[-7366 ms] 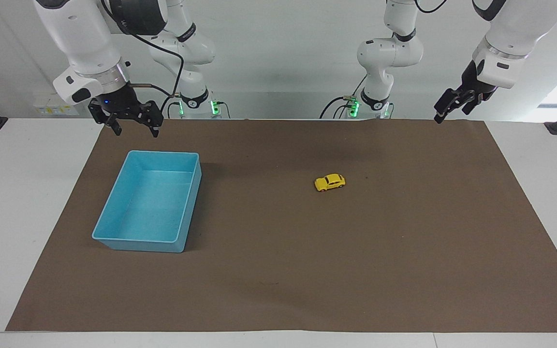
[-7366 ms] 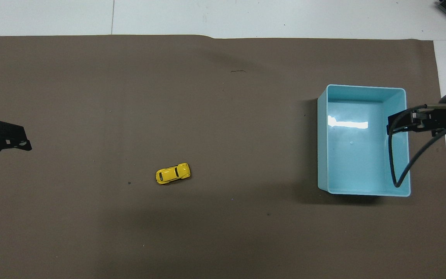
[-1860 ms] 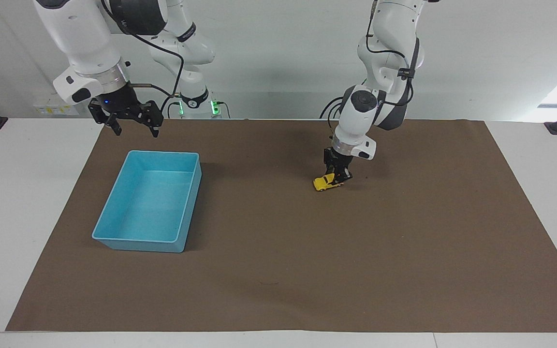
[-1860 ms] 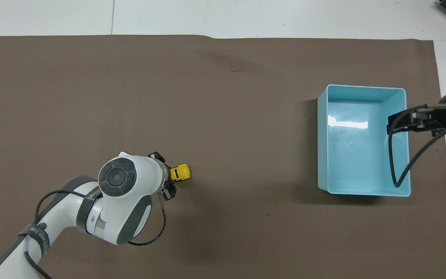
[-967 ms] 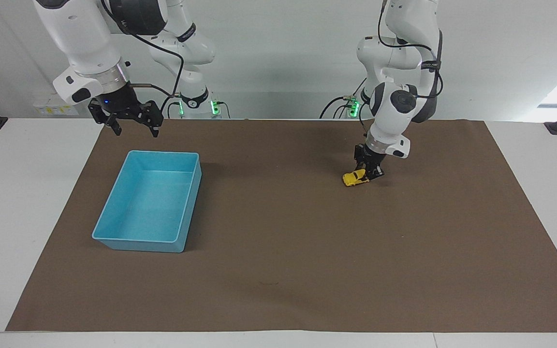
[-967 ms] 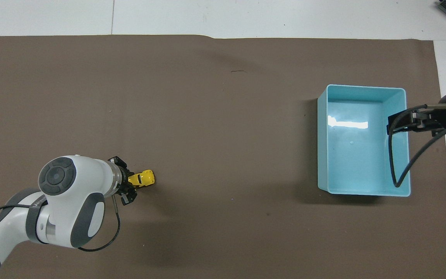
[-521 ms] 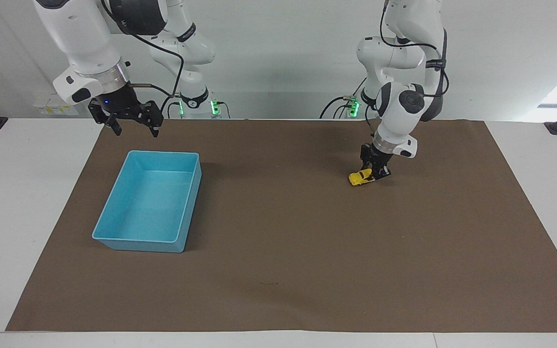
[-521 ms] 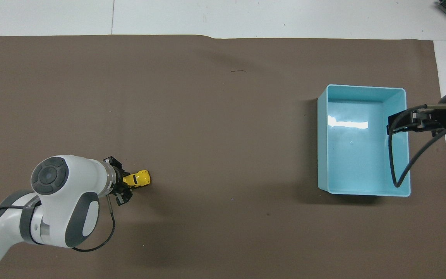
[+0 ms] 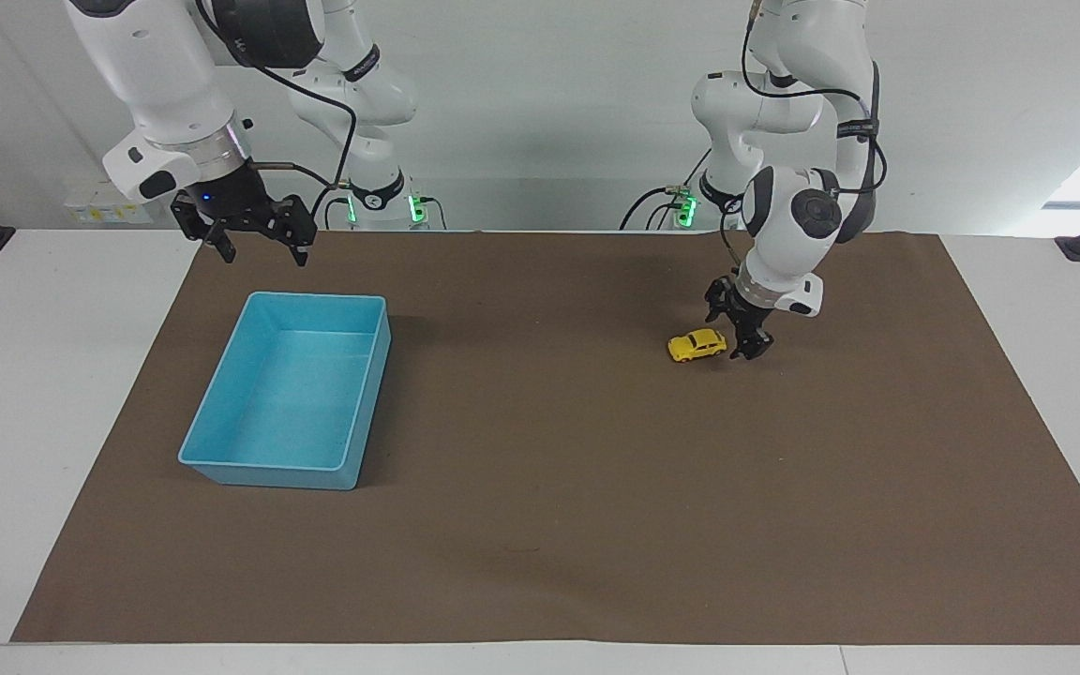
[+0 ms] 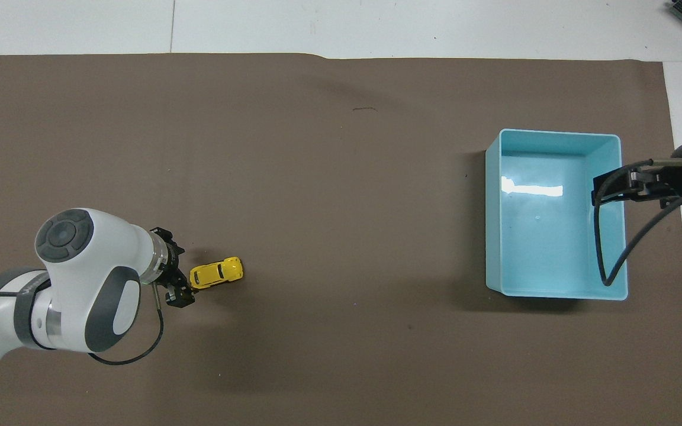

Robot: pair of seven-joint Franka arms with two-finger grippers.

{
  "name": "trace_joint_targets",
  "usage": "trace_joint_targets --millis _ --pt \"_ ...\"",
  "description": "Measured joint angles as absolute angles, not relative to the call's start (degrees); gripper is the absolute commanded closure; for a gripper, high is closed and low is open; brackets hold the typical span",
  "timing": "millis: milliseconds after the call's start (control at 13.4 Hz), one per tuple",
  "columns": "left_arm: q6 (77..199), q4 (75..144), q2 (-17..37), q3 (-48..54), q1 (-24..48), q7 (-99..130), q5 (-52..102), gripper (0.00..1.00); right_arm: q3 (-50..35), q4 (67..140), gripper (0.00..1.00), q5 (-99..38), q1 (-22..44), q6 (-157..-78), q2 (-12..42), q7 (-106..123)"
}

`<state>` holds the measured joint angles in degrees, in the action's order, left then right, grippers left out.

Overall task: Wind up and store yellow beetle car
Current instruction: 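Lift the left gripper off the car, letting it roll toward the bin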

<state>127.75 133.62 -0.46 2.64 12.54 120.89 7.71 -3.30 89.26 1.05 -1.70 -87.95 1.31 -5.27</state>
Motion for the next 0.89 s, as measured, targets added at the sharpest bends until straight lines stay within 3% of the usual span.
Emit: trace_joint_targets --millis 893 --pt "123.5 122.1 3.4 2.3 11.7 117.1 6.5 0.00 -3.3 89.3 0.00 1.1 -1.7 -87.9 1.3 -5.3"
